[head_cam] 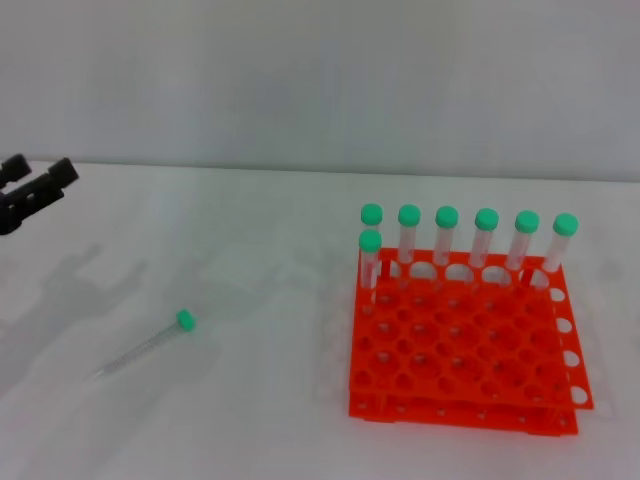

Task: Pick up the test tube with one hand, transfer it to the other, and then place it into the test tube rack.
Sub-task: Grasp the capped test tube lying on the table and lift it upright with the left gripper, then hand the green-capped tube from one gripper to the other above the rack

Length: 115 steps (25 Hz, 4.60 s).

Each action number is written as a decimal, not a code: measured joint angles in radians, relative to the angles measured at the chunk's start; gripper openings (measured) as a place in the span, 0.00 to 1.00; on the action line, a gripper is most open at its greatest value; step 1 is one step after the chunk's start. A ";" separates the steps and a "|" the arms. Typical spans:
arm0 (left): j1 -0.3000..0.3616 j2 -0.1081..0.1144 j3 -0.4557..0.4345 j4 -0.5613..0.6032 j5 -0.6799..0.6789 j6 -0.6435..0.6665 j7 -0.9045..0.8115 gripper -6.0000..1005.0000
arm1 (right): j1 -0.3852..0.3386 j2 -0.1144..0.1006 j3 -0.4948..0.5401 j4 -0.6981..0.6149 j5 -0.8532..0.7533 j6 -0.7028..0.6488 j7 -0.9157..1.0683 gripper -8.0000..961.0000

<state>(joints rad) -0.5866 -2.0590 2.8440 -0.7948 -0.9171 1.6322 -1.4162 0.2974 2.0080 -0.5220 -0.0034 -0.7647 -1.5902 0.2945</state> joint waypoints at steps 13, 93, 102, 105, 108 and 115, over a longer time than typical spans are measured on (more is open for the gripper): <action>-0.302 0.097 0.002 -0.349 0.765 0.206 -0.308 0.85 | 0.011 0.000 0.002 -0.011 0.002 0.012 0.000 0.75; -0.487 -0.002 0.003 -0.041 1.323 -0.250 -0.211 0.19 | 0.002 0.000 -0.007 0.005 0.000 0.024 0.001 0.73; -0.444 0.007 0.003 -0.171 0.954 -0.014 -0.091 0.20 | -0.002 0.000 -0.092 -0.008 -0.008 0.011 0.014 0.73; -0.401 -0.001 0.003 -0.174 0.818 0.039 -0.025 0.21 | -0.011 -0.002 -0.175 -0.037 -0.008 -0.011 0.053 0.73; -0.351 -0.014 0.003 -0.162 0.695 0.064 0.057 0.21 | -0.038 -0.007 -0.295 -0.119 -0.008 -0.045 0.158 0.73; -0.211 -0.019 0.002 -0.028 0.425 0.119 0.293 0.22 | -0.066 -0.058 -0.592 -0.347 -0.010 -0.047 0.473 0.73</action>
<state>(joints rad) -0.7975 -2.0777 2.8458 -0.8228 -0.4925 1.7508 -1.1232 0.2316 1.9499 -1.1138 -0.3506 -0.7750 -1.6370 0.7674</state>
